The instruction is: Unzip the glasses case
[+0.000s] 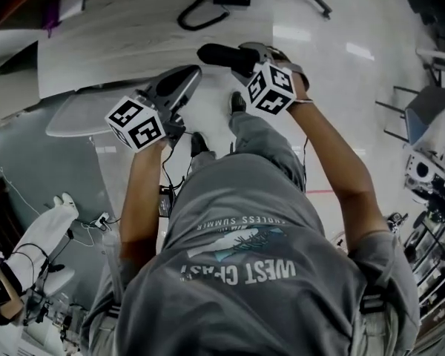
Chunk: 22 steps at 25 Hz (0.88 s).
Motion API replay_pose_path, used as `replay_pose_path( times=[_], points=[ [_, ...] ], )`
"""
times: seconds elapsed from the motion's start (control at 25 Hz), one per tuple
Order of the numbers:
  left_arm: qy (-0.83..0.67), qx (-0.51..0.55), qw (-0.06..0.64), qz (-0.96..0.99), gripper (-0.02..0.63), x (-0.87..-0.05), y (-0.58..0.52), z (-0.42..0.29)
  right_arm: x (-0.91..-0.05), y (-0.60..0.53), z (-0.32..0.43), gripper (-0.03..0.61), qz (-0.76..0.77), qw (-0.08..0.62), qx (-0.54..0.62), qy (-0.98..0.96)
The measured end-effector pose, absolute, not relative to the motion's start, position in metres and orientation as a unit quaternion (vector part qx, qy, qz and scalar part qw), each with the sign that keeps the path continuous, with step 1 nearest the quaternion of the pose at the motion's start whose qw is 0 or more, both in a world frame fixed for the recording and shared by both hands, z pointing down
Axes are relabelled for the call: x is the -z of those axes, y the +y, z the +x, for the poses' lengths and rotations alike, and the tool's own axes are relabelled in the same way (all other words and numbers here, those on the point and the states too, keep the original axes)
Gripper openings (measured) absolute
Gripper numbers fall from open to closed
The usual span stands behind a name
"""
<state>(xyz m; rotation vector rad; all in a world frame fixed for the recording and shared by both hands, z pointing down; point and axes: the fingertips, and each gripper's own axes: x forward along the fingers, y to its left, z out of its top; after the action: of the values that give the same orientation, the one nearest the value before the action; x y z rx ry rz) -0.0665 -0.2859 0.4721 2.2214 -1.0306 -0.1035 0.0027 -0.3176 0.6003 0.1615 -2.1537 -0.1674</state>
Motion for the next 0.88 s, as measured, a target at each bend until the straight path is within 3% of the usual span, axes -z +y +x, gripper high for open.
replay_pose_path(
  times=[0.88],
  points=[
    [-0.473, 0.011, 0.351, 0.808, 0.008, -0.518, -0.304, -0.133, -0.737, -0.404, 0.014, 0.260, 0.067, 0.512, 0.181, -0.837]
  ],
)
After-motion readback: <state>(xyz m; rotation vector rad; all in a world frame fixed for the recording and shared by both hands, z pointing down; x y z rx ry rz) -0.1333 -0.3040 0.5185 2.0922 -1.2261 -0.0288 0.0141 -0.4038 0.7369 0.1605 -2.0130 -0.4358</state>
